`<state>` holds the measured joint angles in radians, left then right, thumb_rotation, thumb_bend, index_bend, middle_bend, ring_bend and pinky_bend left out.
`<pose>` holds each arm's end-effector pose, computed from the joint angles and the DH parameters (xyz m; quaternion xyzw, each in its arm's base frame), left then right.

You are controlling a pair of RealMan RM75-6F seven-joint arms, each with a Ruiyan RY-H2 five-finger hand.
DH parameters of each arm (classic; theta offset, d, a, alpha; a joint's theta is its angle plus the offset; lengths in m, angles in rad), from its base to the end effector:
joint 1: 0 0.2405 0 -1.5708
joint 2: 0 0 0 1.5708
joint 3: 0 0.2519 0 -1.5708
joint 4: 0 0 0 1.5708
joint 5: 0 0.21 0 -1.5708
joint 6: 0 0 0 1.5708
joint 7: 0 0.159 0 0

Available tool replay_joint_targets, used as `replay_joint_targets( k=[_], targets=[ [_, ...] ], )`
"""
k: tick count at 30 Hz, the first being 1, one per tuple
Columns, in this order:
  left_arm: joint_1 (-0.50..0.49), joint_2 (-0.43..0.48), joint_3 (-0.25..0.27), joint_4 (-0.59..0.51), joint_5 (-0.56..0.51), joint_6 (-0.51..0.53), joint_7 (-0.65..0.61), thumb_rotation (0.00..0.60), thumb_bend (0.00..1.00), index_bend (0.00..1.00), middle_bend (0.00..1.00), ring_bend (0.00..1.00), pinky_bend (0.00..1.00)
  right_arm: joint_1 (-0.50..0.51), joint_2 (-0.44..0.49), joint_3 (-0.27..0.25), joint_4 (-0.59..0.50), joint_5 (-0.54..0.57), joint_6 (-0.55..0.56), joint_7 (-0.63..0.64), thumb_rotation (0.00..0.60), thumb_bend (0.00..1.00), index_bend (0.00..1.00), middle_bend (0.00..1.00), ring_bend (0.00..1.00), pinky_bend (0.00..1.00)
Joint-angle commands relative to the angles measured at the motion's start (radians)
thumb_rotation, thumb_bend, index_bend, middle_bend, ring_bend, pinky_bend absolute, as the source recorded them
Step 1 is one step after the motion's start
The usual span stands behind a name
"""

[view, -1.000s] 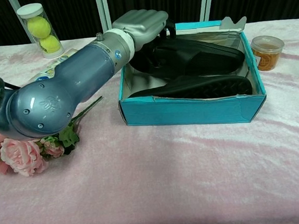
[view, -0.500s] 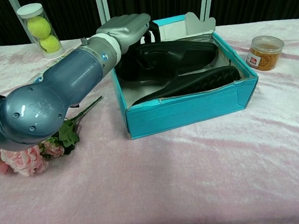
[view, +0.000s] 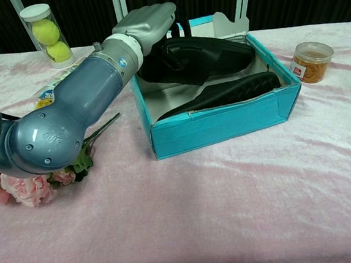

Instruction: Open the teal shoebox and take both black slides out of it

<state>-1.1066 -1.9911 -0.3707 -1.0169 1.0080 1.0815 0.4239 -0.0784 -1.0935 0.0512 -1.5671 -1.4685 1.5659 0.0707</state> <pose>0.0011 0.4090 -0.0827 -0.6911 -0.3093 -0.4769 0.4463 -0.3440 -0.1422 0.1843 0.5345 -0.4125 0.3595 0.6440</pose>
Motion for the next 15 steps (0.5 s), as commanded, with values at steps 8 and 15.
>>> replay_joint_targets(
  k=[8,15],
  targets=[
    [0.023,0.049,-0.105,-0.094,-0.034,-0.069,-0.180,0.600,0.49,0.43,0.60,0.55,0.86,0.002,0.003,0.001,-0.008,0.000,-0.002,-0.011,0.600,0.26,0.00,0.10,0.00,0.18],
    [0.049,0.147,-0.155,-0.208,-0.059,-0.214,-0.387,0.600,0.50,0.43,0.60,0.55,0.85,0.003,0.006,0.001,-0.016,0.005,-0.007,-0.017,0.600,0.26,0.00,0.10,0.00,0.18]
  ],
)
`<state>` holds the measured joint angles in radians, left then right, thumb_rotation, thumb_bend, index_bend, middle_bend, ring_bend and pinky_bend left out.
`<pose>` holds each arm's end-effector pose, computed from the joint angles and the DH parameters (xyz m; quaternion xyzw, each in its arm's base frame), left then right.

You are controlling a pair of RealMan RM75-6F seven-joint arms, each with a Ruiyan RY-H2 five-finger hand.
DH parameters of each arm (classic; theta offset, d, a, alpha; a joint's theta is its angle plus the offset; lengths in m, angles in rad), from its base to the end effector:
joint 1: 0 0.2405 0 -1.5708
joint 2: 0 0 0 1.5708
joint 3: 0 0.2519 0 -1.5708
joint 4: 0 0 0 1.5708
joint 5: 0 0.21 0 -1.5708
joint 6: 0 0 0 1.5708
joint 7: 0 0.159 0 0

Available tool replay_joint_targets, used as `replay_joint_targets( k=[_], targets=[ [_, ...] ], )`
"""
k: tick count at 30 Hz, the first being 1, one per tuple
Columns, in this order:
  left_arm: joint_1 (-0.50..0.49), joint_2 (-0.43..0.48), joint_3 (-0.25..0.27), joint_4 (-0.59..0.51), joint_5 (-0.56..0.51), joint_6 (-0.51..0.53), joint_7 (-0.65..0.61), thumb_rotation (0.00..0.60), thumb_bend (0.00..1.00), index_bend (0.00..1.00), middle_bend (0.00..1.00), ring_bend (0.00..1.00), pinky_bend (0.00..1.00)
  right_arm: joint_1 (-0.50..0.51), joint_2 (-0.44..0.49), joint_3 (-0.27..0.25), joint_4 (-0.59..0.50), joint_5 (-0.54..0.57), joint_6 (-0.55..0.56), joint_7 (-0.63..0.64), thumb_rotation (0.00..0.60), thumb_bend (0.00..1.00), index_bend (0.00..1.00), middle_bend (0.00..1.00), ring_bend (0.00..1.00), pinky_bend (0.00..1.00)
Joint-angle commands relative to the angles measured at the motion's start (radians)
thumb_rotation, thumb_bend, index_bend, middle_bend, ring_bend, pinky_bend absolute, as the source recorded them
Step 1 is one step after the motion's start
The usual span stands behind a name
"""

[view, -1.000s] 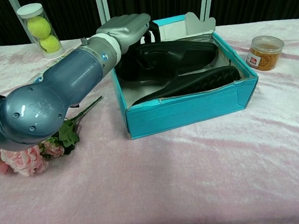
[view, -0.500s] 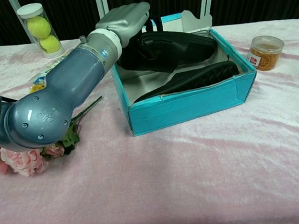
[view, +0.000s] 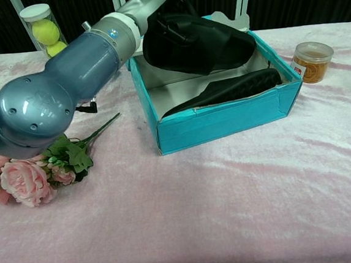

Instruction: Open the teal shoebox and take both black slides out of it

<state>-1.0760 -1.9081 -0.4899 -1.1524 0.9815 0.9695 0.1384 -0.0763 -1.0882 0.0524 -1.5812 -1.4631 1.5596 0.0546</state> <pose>0.0144 0.4181 -0.0604 -0.6211 -0.4551 -0.5446 0.3325 -0.3426 -0.1433 0.1842 0.5357 -0.4129 0.3553 0.6452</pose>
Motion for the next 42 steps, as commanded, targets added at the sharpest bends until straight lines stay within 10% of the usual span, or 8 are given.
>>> replay_joint_targets(
  k=[1,16,24,31,42],
  targets=[
    [0.021,0.079,-0.042,-0.087,-0.048,-0.126,-0.119,0.600,0.50,0.43,0.60,0.55,0.85,0.001,0.001,0.000,-0.002,-0.001,-0.001,-0.002,0.600,0.26,0.00,0.10,0.00,0.18],
    [0.179,0.269,-0.015,-0.369,0.153,0.016,-0.335,0.600,0.50,0.43,0.60,0.54,0.85,0.020,0.005,0.009,-0.004,-0.001,-0.020,-0.003,0.600,0.26,0.00,0.10,0.00,0.18],
    [0.311,0.417,0.088,-0.501,0.217,0.096,-0.295,0.600,0.49,0.42,0.59,0.54,0.85,0.039,0.010,0.015,-0.011,-0.010,-0.034,-0.009,0.600,0.26,0.00,0.10,0.00,0.18],
    [0.445,0.386,0.162,-0.394,0.202,0.322,-0.157,0.600,0.48,0.42,0.59,0.53,0.85,0.053,0.010,0.015,-0.011,-0.013,-0.048,-0.012,0.600,0.26,0.00,0.10,0.00,0.18],
    [0.485,0.277,0.183,-0.097,0.109,0.311,-0.123,0.600,0.48,0.41,0.58,0.52,0.78,0.072,0.010,0.014,-0.025,-0.024,-0.062,-0.030,0.600,0.26,0.00,0.10,0.00,0.18]
  ],
)
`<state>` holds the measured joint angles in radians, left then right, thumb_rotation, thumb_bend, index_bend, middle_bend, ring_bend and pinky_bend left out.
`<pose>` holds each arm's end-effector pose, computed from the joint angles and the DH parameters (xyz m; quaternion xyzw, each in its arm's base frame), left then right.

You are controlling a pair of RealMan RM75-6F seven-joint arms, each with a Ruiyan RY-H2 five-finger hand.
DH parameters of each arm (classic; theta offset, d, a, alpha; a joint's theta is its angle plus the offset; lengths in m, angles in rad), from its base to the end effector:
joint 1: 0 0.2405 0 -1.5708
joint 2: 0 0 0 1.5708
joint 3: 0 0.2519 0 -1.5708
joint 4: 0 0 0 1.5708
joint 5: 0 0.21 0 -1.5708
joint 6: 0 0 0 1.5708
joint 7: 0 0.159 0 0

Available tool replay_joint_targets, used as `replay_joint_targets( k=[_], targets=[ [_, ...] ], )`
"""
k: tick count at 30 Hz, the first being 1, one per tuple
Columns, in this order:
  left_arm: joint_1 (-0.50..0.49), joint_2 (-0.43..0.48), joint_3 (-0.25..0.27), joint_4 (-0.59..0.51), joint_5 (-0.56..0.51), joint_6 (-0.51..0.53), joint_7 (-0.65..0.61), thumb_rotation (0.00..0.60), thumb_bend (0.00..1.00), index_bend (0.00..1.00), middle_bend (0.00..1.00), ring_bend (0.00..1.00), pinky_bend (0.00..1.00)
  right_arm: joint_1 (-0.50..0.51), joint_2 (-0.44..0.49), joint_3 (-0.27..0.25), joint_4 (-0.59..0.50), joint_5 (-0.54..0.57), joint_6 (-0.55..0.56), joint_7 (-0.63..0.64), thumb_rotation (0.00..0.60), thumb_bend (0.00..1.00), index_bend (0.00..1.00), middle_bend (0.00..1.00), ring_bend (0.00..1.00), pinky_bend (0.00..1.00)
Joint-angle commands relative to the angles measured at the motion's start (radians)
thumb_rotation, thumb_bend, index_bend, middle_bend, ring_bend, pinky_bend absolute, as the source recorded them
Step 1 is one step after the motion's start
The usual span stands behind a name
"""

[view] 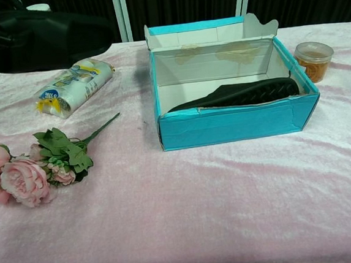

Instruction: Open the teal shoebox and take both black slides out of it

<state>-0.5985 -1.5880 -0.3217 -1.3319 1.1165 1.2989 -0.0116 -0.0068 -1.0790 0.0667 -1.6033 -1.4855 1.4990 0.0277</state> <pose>-0.1945 0.3785 0.0597 -0.5017 -0.4380 -0.5435 0.5109 -0.3283 -0.1702 0.1767 0.5683 -0.4013 0.3640 0.6193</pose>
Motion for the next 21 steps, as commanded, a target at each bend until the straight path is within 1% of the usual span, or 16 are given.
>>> replay_joint_targets(
  k=[1,3,4,5,6,7,8,9,10,11,13,14,18,21],
  targets=[
    [0.006,-0.052,0.019,0.102,-0.027,-0.024,0.034,0.600,0.47,0.41,0.57,0.51,0.76,0.004,0.001,0.000,-0.005,-0.004,-0.001,-0.004,0.600,0.26,0.00,0.10,0.00,0.18],
    [0.002,-0.068,0.026,0.135,-0.026,-0.035,0.052,0.600,0.44,0.39,0.55,0.47,0.70,0.010,0.002,0.000,-0.010,-0.010,-0.004,-0.010,0.600,0.26,0.00,0.10,0.00,0.18],
    [0.001,-0.076,0.030,0.148,-0.024,-0.039,0.062,0.600,0.38,0.36,0.51,0.41,0.62,0.013,0.003,0.000,-0.013,-0.014,-0.006,-0.013,0.600,0.26,0.00,0.10,0.00,0.18],
    [-0.001,-0.081,0.037,0.160,-0.022,-0.043,0.075,0.600,0.29,0.31,0.44,0.32,0.51,0.017,0.004,0.000,-0.016,-0.018,-0.008,-0.017,0.600,0.26,0.00,0.10,0.00,0.18],
    [-0.001,-0.085,0.041,0.165,-0.021,-0.048,0.087,0.600,0.21,0.27,0.38,0.25,0.43,0.022,0.006,0.000,-0.020,-0.025,-0.010,-0.023,0.600,0.26,0.00,0.10,0.00,0.18],
    [0.000,-0.083,0.048,0.162,-0.023,-0.057,0.101,0.600,0.11,0.20,0.28,0.14,0.31,0.027,0.007,0.001,-0.025,-0.031,-0.012,-0.029,0.600,0.26,0.00,0.10,0.00,0.18],
    [0.003,-0.076,0.053,0.151,-0.025,-0.065,0.120,0.600,0.06,0.16,0.23,0.09,0.24,0.032,0.009,0.002,-0.030,-0.036,-0.014,-0.035,0.600,0.26,0.00,0.10,0.00,0.18],
    [0.006,-0.065,0.059,0.135,-0.028,-0.070,0.143,0.600,0.02,0.11,0.16,0.03,0.17,0.040,0.013,0.004,-0.036,-0.044,-0.017,-0.043,0.600,0.26,0.00,0.10,0.00,0.18],
    [0.010,-0.051,0.064,0.114,-0.030,-0.071,0.167,0.600,0.00,0.09,0.13,0.01,0.12,0.046,0.016,0.007,-0.042,-0.049,-0.019,-0.051,0.600,0.26,0.00,0.10,0.00,0.18],
    [0.016,-0.033,0.071,0.087,-0.027,-0.067,0.190,0.600,0.00,0.07,0.11,0.00,0.07,0.054,0.019,0.010,-0.049,-0.055,-0.021,-0.058,0.600,0.26,0.00,0.10,0.00,0.18],
    [0.035,0.007,0.082,0.020,-0.024,-0.052,0.227,0.600,0.00,0.04,0.08,0.00,0.02,0.072,0.027,0.018,-0.065,-0.073,-0.027,-0.071,0.600,0.23,0.00,0.09,0.00,0.18],
    [0.046,0.031,0.091,-0.015,-0.012,-0.041,0.240,0.600,0.00,0.04,0.08,0.00,0.01,0.085,0.031,0.023,-0.076,-0.084,-0.032,-0.077,0.600,0.21,0.00,0.09,0.00,0.18],
    [0.102,0.140,0.142,-0.161,0.048,0.011,0.270,0.600,0.00,0.04,0.07,0.00,0.00,0.151,0.041,0.049,-0.118,-0.124,-0.074,-0.094,0.600,0.16,0.00,0.07,0.00,0.18],
    [0.150,0.226,0.174,-0.269,0.079,0.060,0.305,0.600,0.00,0.04,0.08,0.00,0.00,0.224,0.045,0.072,-0.151,-0.140,-0.147,-0.089,0.600,0.15,0.00,0.06,0.00,0.18]
  ],
)
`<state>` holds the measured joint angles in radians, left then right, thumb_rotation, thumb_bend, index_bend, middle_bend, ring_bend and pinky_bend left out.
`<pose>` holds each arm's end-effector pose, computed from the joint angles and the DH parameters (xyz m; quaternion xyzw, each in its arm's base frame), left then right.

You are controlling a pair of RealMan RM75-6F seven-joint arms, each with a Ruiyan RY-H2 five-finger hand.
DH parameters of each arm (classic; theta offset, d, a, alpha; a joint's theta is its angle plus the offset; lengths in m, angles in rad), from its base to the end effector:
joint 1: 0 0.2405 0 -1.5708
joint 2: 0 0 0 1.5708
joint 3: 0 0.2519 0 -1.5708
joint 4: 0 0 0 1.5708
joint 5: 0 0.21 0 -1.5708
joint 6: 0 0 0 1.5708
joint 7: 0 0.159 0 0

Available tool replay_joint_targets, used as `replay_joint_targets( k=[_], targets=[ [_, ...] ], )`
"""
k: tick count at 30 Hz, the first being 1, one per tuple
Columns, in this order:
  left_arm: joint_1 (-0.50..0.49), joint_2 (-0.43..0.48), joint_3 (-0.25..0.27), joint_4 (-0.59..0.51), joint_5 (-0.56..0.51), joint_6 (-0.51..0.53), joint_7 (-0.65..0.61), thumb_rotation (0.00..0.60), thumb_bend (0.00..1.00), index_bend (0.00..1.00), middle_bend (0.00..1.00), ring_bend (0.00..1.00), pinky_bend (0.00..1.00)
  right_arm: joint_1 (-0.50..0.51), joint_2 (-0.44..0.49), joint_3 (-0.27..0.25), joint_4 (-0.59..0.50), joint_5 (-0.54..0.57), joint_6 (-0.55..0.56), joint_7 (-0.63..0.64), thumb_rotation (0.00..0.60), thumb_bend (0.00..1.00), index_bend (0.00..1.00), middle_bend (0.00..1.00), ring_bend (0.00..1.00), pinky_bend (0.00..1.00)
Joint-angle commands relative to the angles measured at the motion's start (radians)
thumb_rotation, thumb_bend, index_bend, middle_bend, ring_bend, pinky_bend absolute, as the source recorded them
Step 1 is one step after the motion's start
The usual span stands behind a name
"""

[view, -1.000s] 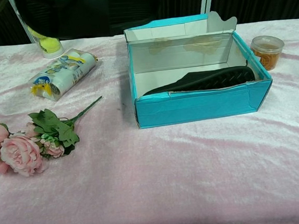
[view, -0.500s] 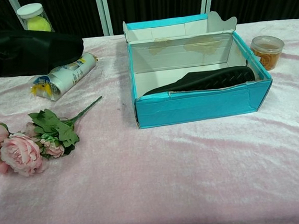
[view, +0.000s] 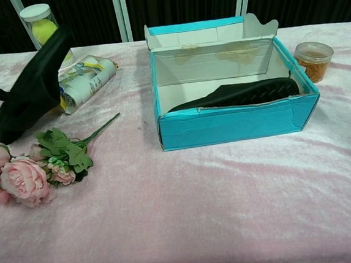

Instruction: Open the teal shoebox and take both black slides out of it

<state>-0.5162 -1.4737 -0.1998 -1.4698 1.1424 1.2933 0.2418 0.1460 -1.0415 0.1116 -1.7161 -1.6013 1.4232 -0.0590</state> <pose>-0.2215 0.3386 0.0612 -0.5951 -0.3900 -0.4272 0.5578 -0.2613 -0.2222 0.1659 0.6452 -0.3312 0.4163 0.5485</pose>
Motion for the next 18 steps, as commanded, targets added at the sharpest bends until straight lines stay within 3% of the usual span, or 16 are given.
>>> replay_joint_targets(
  k=[1,9,15,18],
  targets=[
    [0.083,0.132,0.060,-0.161,0.063,0.084,0.057,0.600,0.00,0.05,0.09,0.00,0.00,0.095,0.008,0.034,-0.045,-0.025,-0.098,0.002,0.600,0.14,0.00,0.06,0.00,0.18],
    [0.190,0.258,0.128,-0.293,0.180,0.207,0.060,0.600,0.00,0.09,0.13,0.00,0.02,0.304,-0.030,0.114,-0.057,0.064,-0.345,0.012,0.600,0.09,0.00,0.06,0.00,0.18],
    [0.249,0.312,0.164,-0.353,0.220,0.254,0.078,0.600,0.00,0.13,0.18,0.07,0.18,0.427,-0.095,0.156,-0.005,0.164,-0.482,-0.006,0.600,0.11,0.05,0.08,0.00,0.18],
    [0.274,0.327,0.179,-0.372,0.240,0.269,0.079,0.600,0.00,0.14,0.19,0.08,0.20,0.482,-0.135,0.166,0.033,0.213,-0.542,-0.018,0.600,0.11,0.05,0.09,0.00,0.18]
  ],
)
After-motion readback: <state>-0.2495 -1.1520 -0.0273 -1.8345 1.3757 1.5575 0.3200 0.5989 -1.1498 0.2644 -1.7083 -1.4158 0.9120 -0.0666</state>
